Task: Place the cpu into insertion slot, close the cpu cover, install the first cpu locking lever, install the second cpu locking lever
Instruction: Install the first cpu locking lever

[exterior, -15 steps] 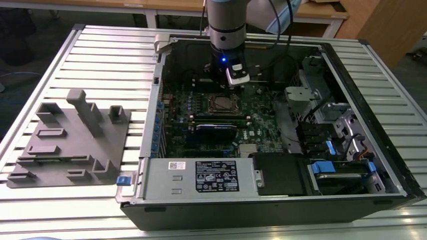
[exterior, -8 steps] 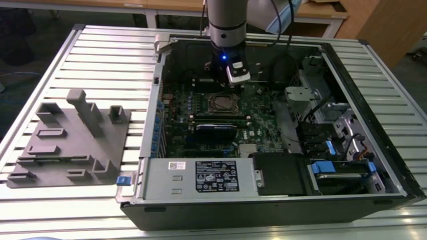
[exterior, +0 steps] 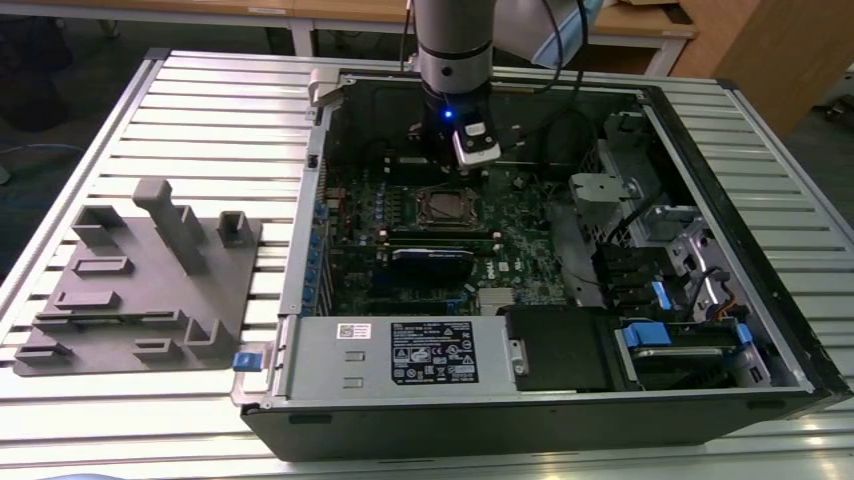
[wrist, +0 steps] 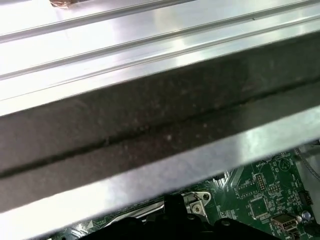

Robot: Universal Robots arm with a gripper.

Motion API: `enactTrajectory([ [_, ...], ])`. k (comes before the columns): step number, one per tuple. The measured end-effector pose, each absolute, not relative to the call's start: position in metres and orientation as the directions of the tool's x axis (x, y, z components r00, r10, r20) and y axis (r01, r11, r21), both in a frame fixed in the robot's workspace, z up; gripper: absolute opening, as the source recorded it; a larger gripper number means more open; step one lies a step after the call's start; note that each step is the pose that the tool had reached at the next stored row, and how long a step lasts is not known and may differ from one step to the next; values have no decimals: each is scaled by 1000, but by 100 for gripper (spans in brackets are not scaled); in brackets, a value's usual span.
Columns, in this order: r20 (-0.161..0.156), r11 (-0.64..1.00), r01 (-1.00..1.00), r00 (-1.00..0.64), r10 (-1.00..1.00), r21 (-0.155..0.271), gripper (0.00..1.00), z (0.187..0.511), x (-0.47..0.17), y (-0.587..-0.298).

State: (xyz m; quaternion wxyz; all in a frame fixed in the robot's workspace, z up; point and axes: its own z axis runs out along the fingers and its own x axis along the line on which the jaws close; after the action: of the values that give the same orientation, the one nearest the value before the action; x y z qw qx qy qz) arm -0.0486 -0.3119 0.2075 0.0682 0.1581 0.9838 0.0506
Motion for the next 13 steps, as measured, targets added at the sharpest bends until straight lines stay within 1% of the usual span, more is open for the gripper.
enactTrajectory([
  [7,-117,945,304,-941,318,124,11,208,-49,-307],
  [13,-110,941,304,-941,321,146,11,207,-49,-306],
])
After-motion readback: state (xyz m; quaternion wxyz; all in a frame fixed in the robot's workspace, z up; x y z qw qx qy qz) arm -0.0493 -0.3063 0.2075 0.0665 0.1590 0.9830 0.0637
